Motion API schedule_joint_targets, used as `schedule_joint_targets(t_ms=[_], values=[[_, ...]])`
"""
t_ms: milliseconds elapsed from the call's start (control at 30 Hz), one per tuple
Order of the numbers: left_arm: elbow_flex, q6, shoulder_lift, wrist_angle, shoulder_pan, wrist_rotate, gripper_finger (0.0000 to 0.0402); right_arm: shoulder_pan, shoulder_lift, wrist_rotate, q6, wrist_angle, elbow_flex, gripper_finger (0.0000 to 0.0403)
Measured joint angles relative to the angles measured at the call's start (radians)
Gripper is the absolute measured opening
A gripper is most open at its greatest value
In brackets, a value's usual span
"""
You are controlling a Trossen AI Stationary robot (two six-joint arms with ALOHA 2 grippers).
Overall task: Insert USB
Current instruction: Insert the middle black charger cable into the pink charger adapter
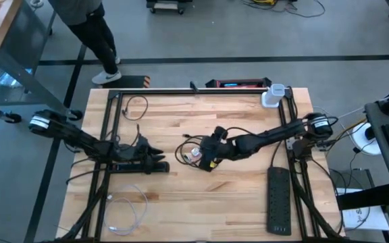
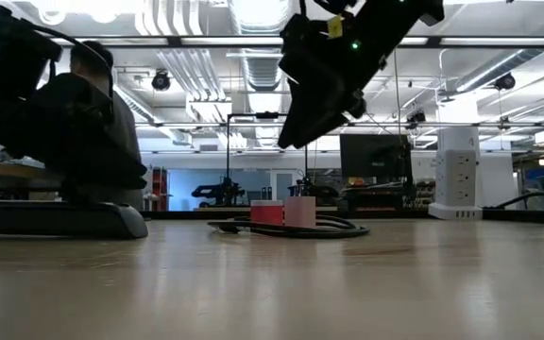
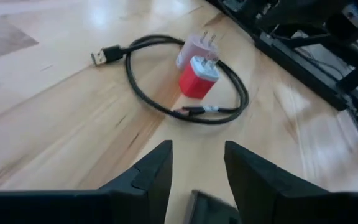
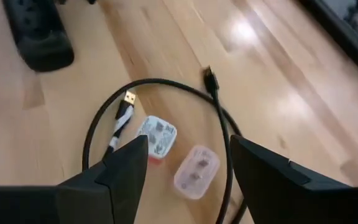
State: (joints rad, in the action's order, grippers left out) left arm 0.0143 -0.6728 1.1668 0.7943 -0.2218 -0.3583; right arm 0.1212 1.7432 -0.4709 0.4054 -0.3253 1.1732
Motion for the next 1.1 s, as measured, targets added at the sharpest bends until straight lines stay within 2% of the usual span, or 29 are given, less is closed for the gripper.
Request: schedule_joint_targets(t_ms=[100, 233, 467, 800, 1100], values=[[0.000, 0.011, 0.043, 0.050, 0.000, -0.002, 0.0129, -0.015, 0.018, -0.003, 0.118, -0.020, -0.003, 0.0217], [0.000, 0.020, 0.092, 0.099, 0.000, -0.026, 0.0126, -0.022, 0.075, 0.006, 0.184, -0.030, -0.004, 0.0211], [0.020, 0.036, 0.161, 0.113, 0.000, -0.053, 0.0130, -0.036, 0.146, 0.006, 0.229, -0.045, 0.011, 0.0219], [0.094, 0.082, 0.268, 0.110, 0.000, -0.052, 0.0131, -0.059, 0.194, 0.006, 0.231, -0.048, 0.013, 0.0210], [0.158, 0.089, 0.372, 0.108, 0.000, -0.051, 0.0116, -0.067, 0.223, -0.005, 0.115, -0.015, 0.017, 0.0200]])
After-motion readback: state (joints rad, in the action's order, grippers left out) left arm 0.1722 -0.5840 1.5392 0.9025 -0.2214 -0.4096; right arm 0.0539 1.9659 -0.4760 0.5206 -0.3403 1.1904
